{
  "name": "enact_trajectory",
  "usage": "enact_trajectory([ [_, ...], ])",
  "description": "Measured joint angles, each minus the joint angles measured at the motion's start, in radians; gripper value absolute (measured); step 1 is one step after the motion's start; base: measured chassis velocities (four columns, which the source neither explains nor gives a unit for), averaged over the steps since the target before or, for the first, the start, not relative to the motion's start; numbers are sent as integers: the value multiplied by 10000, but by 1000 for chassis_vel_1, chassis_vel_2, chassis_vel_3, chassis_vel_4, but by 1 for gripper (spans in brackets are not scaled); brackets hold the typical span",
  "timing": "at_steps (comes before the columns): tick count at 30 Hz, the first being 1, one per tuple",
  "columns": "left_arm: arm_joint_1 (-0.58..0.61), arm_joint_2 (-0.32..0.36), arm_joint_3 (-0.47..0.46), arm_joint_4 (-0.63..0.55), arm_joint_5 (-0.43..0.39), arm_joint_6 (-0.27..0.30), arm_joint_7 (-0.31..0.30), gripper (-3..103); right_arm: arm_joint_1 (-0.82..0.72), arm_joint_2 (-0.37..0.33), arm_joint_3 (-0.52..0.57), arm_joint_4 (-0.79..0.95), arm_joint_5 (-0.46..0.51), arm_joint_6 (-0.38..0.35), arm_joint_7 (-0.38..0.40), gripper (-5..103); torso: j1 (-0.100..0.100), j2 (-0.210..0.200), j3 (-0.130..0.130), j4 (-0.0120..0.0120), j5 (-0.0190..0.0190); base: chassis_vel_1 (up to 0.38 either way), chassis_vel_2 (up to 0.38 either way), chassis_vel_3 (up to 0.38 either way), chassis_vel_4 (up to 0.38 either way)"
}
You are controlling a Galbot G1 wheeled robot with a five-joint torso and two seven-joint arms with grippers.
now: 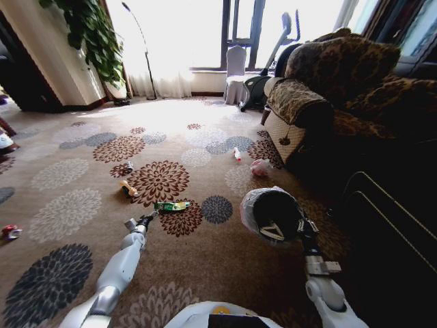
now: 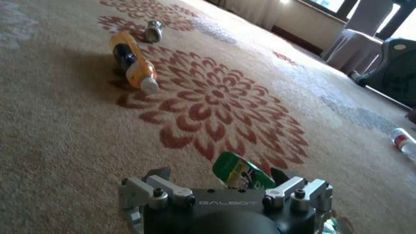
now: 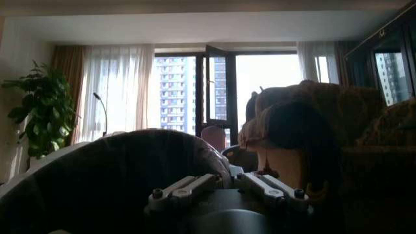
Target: Pick up the trash from the ground and place it into the trash bin.
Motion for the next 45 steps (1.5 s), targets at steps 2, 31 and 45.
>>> enact_trajectory([
  [2,41,-24,-3,-100,-18,87,23,100,-22,9,31,44,-12,7,1,0,0,0,0,-1,1,131,218,-123,-238],
  [31,-131,-368,112,447,1063,49,848,100,147,-77,-143,-236,-425,343,2,0,2,-1,1,-3,-2,-54,77,48,-74],
  [45,-613,-572,228,1161,2094,107,336,92,192,-236,-173,-334,-116,283,0,0,0,-1,0,-2,-2,0,0,0,0],
])
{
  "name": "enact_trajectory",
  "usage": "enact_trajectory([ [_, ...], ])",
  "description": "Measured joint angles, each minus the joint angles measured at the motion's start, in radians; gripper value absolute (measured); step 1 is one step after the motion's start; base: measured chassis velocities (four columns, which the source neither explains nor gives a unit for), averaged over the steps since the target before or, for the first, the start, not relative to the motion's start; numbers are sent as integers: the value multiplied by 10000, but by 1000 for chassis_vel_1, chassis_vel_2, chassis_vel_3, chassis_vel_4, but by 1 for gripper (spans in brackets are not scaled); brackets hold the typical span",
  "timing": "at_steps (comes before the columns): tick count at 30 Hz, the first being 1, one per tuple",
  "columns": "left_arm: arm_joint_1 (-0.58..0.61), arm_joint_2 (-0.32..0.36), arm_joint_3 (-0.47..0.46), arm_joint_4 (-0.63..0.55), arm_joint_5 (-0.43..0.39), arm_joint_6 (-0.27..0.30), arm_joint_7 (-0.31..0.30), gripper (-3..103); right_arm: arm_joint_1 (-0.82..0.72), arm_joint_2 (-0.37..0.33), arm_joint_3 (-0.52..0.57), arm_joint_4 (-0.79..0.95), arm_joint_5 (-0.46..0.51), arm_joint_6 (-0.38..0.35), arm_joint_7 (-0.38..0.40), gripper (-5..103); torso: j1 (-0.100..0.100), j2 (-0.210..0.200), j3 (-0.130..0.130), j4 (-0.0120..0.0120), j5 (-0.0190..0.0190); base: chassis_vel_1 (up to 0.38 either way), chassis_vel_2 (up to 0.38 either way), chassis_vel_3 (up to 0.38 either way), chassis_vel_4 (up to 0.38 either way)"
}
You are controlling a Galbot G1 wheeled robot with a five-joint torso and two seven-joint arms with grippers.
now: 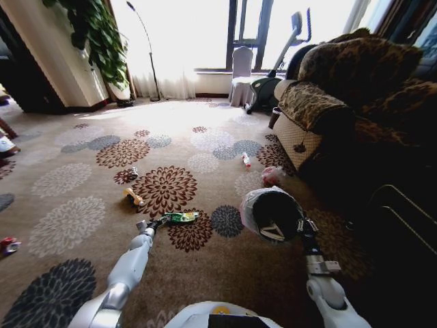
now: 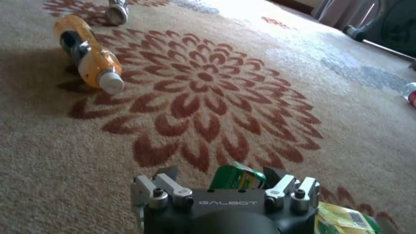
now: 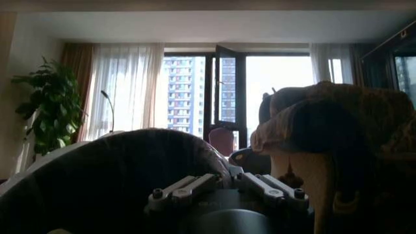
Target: Pick up the trash from the ground and place it into the trash bin.
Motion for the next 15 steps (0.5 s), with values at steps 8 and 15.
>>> enact_trajectory([
  [8,-280,-113,145,540,1023,111,462,68,-27,-18,63,17,92,1,-1,0,0,0,0,2,1,0,0,0,0],
  [15,-345,-162,238,717,1506,-42,667,47,-60,-110,153,65,198,10,-1,0,1,0,0,3,-1,0,0,0,0],
])
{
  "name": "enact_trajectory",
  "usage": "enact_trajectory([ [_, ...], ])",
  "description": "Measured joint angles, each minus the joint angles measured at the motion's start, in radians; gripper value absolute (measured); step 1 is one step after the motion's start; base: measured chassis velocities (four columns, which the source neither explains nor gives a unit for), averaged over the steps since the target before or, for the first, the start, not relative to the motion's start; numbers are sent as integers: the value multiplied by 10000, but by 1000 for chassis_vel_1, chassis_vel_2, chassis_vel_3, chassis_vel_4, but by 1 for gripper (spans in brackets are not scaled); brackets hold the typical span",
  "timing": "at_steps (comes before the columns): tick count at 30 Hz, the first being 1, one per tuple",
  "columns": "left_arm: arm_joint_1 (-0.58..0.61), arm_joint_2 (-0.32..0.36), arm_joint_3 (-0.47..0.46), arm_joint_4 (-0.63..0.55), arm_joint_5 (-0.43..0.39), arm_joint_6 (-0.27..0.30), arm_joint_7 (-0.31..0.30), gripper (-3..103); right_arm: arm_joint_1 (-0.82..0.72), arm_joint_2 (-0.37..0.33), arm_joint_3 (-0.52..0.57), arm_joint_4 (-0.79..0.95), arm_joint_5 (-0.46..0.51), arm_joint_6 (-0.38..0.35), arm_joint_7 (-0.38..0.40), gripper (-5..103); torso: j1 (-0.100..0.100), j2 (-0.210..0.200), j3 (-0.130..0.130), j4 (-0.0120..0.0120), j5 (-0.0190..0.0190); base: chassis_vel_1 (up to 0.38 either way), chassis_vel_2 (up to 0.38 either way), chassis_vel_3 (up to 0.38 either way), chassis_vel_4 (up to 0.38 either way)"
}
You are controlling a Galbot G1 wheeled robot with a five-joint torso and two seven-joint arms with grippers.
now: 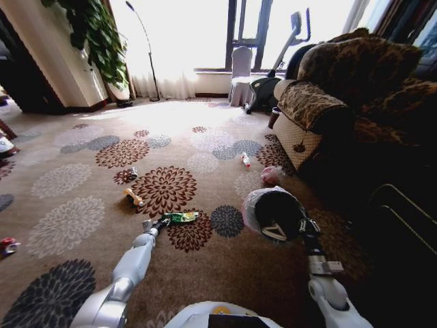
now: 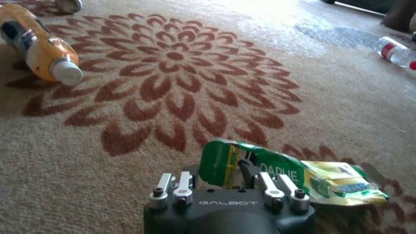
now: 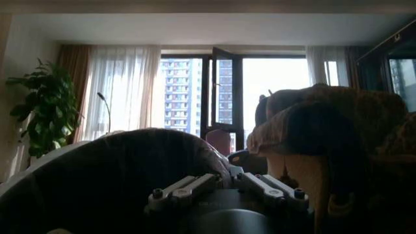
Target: Pick up the trash from the ground and place it into the trash bin.
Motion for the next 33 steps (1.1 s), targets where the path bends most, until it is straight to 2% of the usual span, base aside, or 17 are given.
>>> enact_trajectory([
  [1,-26,-11,5,33,-16,-19,3,44,-9,-8,13,0,10,1,0,0,0,0,0,-1,1,0,0,0,0],
  [3,-52,-20,7,68,-32,-36,3,44,-17,-12,23,0,14,1,0,0,0,0,0,-1,1,0,0,0,0],
  [6,-96,-65,10,110,-114,-124,12,32,-28,-11,35,1,23,12,0,0,0,0,0,-2,1,0,0,0,0],
  [10,34,-65,8,-168,-338,-128,12,24,-24,6,41,-10,26,22,0,0,0,0,0,-2,1,0,0,0,0],
  [13,399,4,9,-844,-1332,124,-115,12,15,62,71,-121,67,39,0,0,0,0,0,-1,4,0,0,0,0],
  [18,676,49,-35,-1110,-1539,118,-230,2,43,132,75,-209,104,56,0,0,0,0,0,-1,-1,0,0,0,0],
  [21,1345,173,-113,-2191,-1995,32,-742,0,101,161,34,-278,153,65,0,0,0,0,0,-2,-1,0,0,0,0],
  [22,1640,233,-167,-2665,-2229,14,-817,0,138,164,3,-321,155,68,0,0,0,0,0,-2,-1,0,0,0,0],
  [23,1640,233,-167,-2665,-2229,14,-817,0,138,164,3,-321,155,68,0,0,0,0,0,-2,-1,0,0,0,0],
  [24,2015,325,-245,-3292,-2519,-20,-840,0,175,167,-34,-348,156,68,0,0,0,0,0,-1,-1,0,0,0,0],
  [26,2570,475,-391,-4257,-2771,-232,-785,0,235,193,-89,-362,156,68,1,0,0,0,0,2,3,0,0,0,0],
  [27,2570,475,-391,-4257,-2771,-232,-785,0,235,193,-89,-362,156,68,1,0,0,0,0,2,3,0,0,0,0],
  [30,3097,606,-512,-5309,-2806,-1110,-540,0,104,286,30,-224,113,67,-5,0,0,0,0,3,0,0,0,0,0],
  [31,3097,606,-512,-5309,-2806,-1110,-540,0,104,286,30,-224,113,67,-5,0,0,0,0,3,0,0,0,0,0],
  [33,3252,718,-419,-6076,-2720,-1602,-678,0,-44,398,304,-108,98,77,-1,0,0,0,-1,-5,0,0,0,0,0],
])
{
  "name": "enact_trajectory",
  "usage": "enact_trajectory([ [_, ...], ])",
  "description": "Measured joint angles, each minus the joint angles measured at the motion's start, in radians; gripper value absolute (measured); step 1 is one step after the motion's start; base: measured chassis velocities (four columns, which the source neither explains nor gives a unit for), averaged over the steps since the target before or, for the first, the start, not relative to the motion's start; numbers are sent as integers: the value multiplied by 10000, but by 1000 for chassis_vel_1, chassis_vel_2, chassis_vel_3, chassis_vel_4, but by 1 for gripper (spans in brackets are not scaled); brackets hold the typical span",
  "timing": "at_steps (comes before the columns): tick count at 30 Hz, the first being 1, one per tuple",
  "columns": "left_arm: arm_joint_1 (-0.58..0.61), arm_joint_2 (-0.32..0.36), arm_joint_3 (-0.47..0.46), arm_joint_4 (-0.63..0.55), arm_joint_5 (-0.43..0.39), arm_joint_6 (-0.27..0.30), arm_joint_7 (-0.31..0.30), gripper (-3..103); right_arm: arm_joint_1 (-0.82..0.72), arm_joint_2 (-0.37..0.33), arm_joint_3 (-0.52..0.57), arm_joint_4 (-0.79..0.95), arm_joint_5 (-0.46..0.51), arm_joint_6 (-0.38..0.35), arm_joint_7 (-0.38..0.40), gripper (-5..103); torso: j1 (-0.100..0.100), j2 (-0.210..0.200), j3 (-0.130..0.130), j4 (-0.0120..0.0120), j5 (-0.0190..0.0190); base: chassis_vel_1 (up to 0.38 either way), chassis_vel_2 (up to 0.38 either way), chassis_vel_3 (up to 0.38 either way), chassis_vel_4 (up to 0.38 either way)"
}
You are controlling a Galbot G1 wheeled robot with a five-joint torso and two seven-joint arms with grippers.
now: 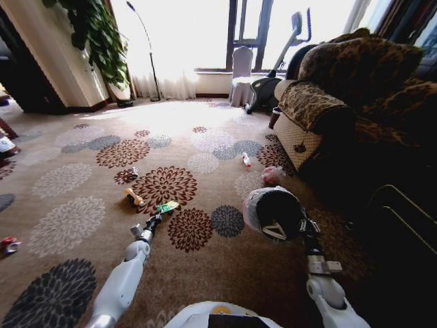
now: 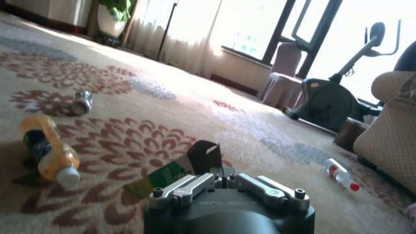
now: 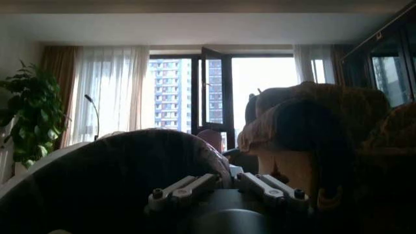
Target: Pick up the trash from the ground and place it into the trash bin.
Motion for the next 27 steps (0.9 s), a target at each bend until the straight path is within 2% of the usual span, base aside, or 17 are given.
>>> enact_trajectory([
  [1,193,75,6,-628,30,-186,-130,0,25,24,55,-13,-18,15,2,0,0,0,0,-11,-7,0,0,0,0],
  [2,193,75,6,-628,30,-186,-130,0,25,24,55,-13,-18,15,2,0,0,0,0,-11,-7,0,0,0,0],
  [3,485,139,-64,-1270,52,-311,-201,0,159,32,36,-120,-51,20,2,0,0,0,0,-13,-6,0,0,0,0],
  [5,1223,298,-419,-2647,81,-449,-311,0,596,30,-187,-488,-112,20,8,0,1,0,2,-4,-3,0,0,0,0],
  [6,1815,422,-743,-3689,29,-449,-380,0,971,33,-442,-786,-176,8,7,0,0,0,1,2,1,0,0,0,0],
  [7,1815,422,-743,-3689,29,-449,-380,0,971,33,-442,-786,-176,8,7,0,0,0,1,2,1,0,0,0,0],
  [10,3082,764,-1444,-6356,-611,-121,-550,0,2128,83,-1072,-1574,-265,-83,-1,0,0,0,1,13,4,0,0,0,0],
  [11,3082,764,-1444,-6356,-611,-121,-550,0,2128,83,-1072,-1574,-265,-83,-1,0,0,0,1,13,4,0,0,0,0],
  [13,3910,1062,-1752,-8331,-1271,267,-810,0,3049,93,-1608,-2215,-273,-154,0,0,-1,0,1,10,3,0,0,0,0],
  [14,4227,1157,-1796,-9228,-1528,443,-966,0,3492,107,-1904,-2571,-282,-165,-1,0,0,0,1,7,-1,0,0,0,0],
  [15,4227,1157,-1796,-9228,-1528,443,-966,0,3492,107,-1904,-2571,-282,-165,-1,0,0,0,1,7,-1,0,0,0,0],
  [19,4885,1297,-1569,-11925,-2000,1261,-1382,0,4721,313,-2745,-3713,-534,-157,1,0,0,0,1,3,2,0,0,0,0],
  [20,4885,1297,-1569,-11925,-2000,1261,-1382,0,4721,313,-2745,-3713,-534,-157,1,0,0,0,1,3,2,0,0,0,0],
  [23,5021,1422,-1080,-12992,-2153,1851,-1482,0,5208,485,-3253,-4003,-697,-157,2,0,0,0,1,5,3,0,0,0,0],
  [26,4783,1589,-634,-13167,-2421,2344,-1536,0,5302,545,-3633,-3929,-781,-191,-4,0,0,0,1,5,-1,0,0,0,0],
  [27,4783,1589,-634,-13167,-2421,2344,-1536,0,5302,545,-3633,-3929,-781,-191,-4,0,0,0,1,5,-1,0,0,0,0],
])
